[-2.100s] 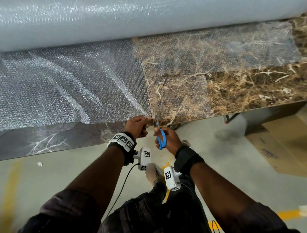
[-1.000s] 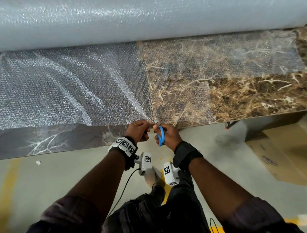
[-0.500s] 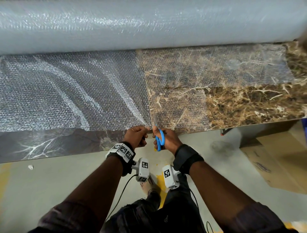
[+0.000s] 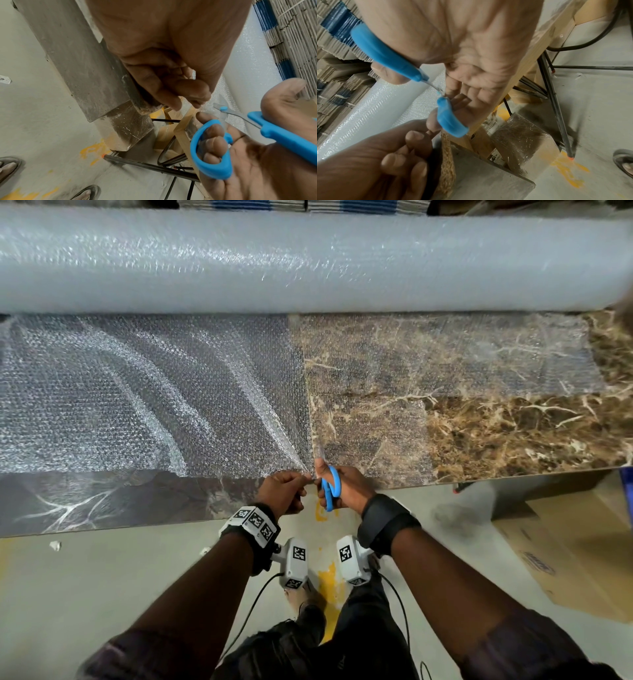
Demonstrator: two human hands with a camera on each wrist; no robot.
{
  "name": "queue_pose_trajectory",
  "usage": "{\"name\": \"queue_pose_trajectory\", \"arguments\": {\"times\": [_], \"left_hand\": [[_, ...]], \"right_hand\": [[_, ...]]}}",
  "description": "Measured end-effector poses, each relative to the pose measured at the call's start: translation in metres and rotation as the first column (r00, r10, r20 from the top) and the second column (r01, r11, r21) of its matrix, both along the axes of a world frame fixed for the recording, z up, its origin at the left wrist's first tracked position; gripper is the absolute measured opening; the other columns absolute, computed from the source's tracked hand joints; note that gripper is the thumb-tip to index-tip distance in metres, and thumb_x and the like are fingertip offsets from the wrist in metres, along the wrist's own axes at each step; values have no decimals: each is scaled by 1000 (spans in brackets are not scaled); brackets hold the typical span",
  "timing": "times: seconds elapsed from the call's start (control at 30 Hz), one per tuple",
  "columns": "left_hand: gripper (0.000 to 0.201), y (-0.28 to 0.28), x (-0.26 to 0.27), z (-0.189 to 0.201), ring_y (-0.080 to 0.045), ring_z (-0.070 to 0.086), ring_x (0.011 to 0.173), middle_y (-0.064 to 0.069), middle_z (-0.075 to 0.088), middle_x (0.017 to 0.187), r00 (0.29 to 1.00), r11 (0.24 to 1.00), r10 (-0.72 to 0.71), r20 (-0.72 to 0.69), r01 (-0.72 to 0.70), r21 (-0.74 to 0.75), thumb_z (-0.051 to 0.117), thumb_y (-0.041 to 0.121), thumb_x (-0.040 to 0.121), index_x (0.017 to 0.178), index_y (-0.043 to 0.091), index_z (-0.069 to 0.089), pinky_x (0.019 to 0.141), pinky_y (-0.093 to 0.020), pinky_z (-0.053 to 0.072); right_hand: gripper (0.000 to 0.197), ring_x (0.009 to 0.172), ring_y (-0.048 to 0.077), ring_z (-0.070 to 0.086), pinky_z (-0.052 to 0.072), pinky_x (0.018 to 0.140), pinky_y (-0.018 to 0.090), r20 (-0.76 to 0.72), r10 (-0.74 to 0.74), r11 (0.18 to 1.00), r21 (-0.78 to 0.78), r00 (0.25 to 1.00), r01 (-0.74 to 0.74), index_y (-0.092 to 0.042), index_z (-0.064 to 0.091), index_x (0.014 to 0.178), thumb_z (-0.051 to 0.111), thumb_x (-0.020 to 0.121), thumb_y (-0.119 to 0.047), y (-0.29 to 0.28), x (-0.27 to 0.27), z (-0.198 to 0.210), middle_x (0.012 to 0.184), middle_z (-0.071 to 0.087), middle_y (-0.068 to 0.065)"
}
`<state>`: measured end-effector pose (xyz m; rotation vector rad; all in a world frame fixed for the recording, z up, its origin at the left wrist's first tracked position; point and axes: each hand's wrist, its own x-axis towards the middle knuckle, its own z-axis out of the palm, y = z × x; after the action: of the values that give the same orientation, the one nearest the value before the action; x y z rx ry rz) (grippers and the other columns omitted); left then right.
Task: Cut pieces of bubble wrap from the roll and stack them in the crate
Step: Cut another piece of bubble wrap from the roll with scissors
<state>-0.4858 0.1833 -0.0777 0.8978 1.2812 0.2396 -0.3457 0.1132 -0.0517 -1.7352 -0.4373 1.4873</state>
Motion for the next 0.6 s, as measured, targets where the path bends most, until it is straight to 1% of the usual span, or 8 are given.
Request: {"name": "queue_pose_trajectory", "arguments": {"times": [0.07, 0.13, 0.2, 0.27, 0.37, 0.43, 0.53, 0.6], "left_hand": [[32, 0, 1, 0, -17, 43, 36, -5, 57, 53, 1000, 1000, 8, 1, -8, -9, 63, 13, 93, 61, 18, 67, 45, -21, 42], [27, 0, 1, 0, -16, 41, 34, -5, 55, 52, 1000, 1000, 16, 8, -15, -8, 63, 13, 93, 66, 14, 66, 44, -20, 40], [23, 0, 2, 1, -16, 41, 34, -5, 55, 52, 1000, 1000, 13, 4, -13, -1, 64, 13, 93, 70, 10, 65, 44, -20, 40], [23, -1, 2, 1, -16, 41, 35, -5, 56, 53, 1000, 1000, 15, 7, -15, 2, 64, 15, 93, 70, 10, 65, 44, -20, 41], [25, 0, 2, 0, -17, 41, 36, -5, 56, 53, 1000, 1000, 10, 10, -10, 8, 65, 17, 92, 67, 12, 65, 45, -20, 40], [26, 0, 2, 0, -17, 41, 36, -5, 55, 52, 1000, 1000, 8, 9, -8, 9, 66, 16, 92, 67, 11, 64, 45, -21, 40], [24, 0, 2, -1, -18, 41, 36, -6, 55, 52, 1000, 1000, 9, 3, -9, 12, 67, 16, 91, 69, 8, 63, 45, -21, 40], [22, 0, 3, -1, -18, 40, 37, -6, 55, 52, 1000, 1000, 16, 3, -16, 7, 66, 15, 91, 71, 7, 64, 44, -21, 40]], "right_hand": [[66, 61, 23, 66, 61, 68, 41, -3, -10, 1000, -13, 1000, 10, -5, 64, 83, 67, 67, -69, 3, 0, 0, 66, 65, 10], [66, 62, 24, 67, 61, 70, 45, 3, -16, 1000, -24, 1000, 16, -6, 64, 80, 70, 63, -69, 6, 0, -1, 68, 66, 11], [69, 61, 26, 67, 61, 67, 43, -1, -26, 999, -37, 1000, 26, -6, 64, 80, 73, 57, -70, 9, -1, -1, 70, 67, 13], [66, 56, 24, 65, 57, 58, 33, -12, -41, 998, -43, 999, 40, -2, 63, 83, 74, 63, -64, 11, -1, 1, 71, 65, 15], [53, 48, 18, 61, 52, 48, 24, -6, -55, 998, -34, 998, 55, 1, 63, 86, 71, 81, -51, 12, 0, 3, 69, 63, 16], [53, 47, 17, 61, 51, 48, 24, 23, -50, 998, -25, 998, 50, 1, 64, 86, 70, 82, -52, 12, 1, 2, 69, 64, 16], [56, 49, 18, 62, 53, 52, 27, 81, -44, 999, -14, 996, 46, -1, 66, 79, 70, 78, -57, 11, 0, -1, 68, 65, 14], [53, 50, 19, 60, 53, 53, 28, 98, -43, 999, -1, 994, 43, -2, 66, 77, 71, 79, -54, 10, 0, 1, 67, 65, 14]]}}
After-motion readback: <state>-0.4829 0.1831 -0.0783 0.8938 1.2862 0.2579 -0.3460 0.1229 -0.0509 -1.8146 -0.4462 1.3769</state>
